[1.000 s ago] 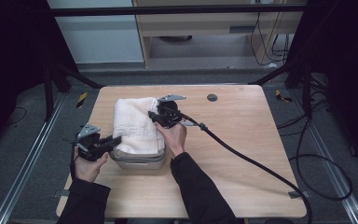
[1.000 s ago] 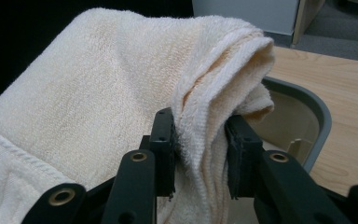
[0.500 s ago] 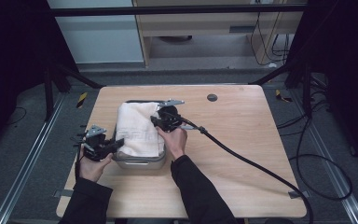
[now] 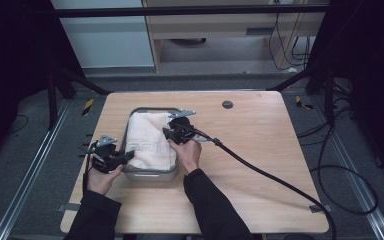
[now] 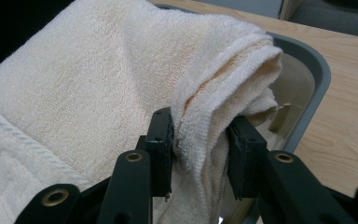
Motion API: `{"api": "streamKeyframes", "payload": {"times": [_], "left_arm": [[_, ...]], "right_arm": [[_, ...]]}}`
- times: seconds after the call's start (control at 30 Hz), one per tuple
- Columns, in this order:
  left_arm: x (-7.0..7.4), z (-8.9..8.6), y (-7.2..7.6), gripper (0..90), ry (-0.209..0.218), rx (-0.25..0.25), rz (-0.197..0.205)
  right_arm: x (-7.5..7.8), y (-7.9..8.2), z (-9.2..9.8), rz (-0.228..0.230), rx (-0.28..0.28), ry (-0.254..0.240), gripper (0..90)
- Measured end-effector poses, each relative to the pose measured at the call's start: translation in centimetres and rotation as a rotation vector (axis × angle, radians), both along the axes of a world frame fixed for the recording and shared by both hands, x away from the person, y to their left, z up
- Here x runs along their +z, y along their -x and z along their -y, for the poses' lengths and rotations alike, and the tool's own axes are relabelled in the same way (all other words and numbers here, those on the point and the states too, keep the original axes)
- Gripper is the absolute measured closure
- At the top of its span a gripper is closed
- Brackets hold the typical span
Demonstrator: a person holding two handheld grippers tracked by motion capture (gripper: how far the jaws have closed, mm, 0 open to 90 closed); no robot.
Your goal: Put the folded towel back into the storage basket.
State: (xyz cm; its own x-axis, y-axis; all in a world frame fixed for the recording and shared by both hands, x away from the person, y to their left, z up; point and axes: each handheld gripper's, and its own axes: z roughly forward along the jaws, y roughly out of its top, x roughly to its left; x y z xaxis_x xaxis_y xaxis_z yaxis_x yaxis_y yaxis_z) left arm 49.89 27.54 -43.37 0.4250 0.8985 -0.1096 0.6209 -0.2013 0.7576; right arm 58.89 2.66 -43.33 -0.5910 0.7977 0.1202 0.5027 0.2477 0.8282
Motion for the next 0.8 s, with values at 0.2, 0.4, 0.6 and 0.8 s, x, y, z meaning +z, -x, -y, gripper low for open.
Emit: {"api": "streamKeyframes", "payload": {"times": [0.2,0.4,0.6,0.8], "left_arm": [[0.2,0.2,0.1,62.0,-0.010,-0.001,0.016],[1.4,-0.1,0.7,57.6,0.006,0.006,0.075],[2.4,0.0,1.4,53.7,0.024,-0.005,0.130],[2.8,0.7,2.1,46.9,0.032,-0.015,0.189]], "right_arm": [[-0.2,0.3,0.0,0.017,-0.001,0.040,59.3],[0.2,0.6,0.5,0.079,0.012,0.062,49.1],[1.2,1.1,1.7,0.129,0.004,0.060,41.8],[2.3,1.9,4.0,0.167,-0.011,0.029,30.8]]}}
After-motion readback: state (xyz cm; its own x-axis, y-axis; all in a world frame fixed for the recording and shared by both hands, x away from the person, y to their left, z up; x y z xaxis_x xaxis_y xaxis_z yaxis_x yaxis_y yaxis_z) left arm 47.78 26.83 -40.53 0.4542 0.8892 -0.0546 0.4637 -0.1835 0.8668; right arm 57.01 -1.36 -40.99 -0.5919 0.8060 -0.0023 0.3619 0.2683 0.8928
